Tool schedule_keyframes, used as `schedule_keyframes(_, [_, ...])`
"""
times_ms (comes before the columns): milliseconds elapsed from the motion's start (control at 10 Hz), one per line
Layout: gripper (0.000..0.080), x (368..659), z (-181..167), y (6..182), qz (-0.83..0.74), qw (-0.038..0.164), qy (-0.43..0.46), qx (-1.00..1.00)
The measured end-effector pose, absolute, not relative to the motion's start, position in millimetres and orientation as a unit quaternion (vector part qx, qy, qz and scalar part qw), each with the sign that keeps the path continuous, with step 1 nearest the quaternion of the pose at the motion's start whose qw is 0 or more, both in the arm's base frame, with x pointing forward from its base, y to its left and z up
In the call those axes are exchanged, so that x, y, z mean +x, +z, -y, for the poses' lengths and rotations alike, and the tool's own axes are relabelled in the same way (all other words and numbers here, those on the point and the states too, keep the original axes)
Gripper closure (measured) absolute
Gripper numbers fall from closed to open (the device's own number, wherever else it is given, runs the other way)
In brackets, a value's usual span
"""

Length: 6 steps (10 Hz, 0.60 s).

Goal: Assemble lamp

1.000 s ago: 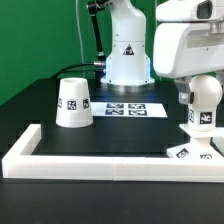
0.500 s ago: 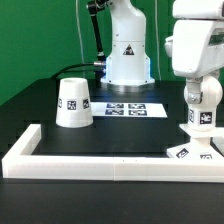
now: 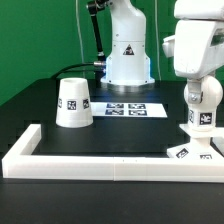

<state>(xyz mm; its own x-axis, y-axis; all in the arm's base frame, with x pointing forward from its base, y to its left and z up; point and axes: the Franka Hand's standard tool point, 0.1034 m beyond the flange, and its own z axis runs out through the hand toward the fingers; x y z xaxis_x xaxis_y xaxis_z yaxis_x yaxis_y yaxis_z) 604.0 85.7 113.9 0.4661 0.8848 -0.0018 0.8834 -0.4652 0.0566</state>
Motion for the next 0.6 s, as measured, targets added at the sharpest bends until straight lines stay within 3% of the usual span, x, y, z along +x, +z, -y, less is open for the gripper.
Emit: schedule_keyframes(600, [0.022, 603.2, -87.4, 113.5, -0.284, 0.016, 0.02, 0.958])
